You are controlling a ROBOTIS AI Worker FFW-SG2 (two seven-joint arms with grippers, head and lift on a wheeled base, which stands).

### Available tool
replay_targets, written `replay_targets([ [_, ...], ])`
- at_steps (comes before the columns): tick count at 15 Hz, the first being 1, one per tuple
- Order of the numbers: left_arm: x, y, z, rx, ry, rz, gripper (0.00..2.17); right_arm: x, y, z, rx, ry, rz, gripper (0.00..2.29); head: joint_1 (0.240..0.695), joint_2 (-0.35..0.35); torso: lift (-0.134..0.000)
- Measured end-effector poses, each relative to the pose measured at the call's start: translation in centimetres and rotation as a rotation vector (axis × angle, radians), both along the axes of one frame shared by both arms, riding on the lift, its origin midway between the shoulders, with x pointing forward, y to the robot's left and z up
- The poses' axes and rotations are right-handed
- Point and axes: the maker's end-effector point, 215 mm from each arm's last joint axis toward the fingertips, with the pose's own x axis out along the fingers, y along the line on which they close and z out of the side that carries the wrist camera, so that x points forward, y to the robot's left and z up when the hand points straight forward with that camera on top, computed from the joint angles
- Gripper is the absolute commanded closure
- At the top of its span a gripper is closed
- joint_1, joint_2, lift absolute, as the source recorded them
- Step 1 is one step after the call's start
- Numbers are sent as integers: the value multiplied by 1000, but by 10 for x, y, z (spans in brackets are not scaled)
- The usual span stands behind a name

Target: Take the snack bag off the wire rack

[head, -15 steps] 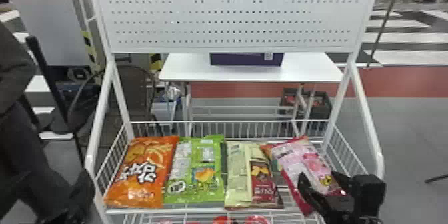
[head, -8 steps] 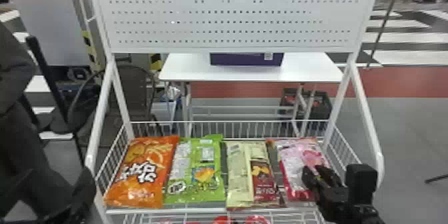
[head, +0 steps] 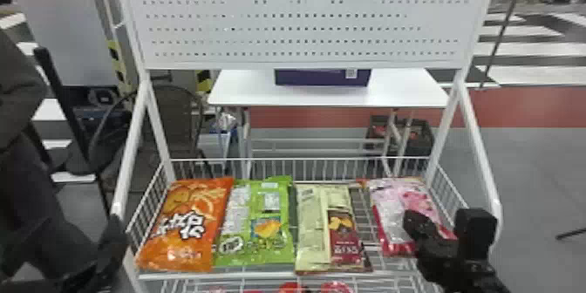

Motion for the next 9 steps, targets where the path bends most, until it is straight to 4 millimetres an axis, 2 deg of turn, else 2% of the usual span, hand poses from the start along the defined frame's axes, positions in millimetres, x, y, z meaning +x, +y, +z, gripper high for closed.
replay_targets([
  [3, 5, 1, -4, -1, 6, 0, 164, 0, -4, 13, 15, -39, -14, 2223, 499, 0, 0],
  [5, 7, 1, -4, -1, 5, -2, 164, -2, 2, 30, 38, -72, -9, 2223, 499, 0, 0],
  [9, 8, 0, -3, 1, 4, -6, 164, -13, 22, 80, 69, -139, 12, 2223, 499, 0, 0],
])
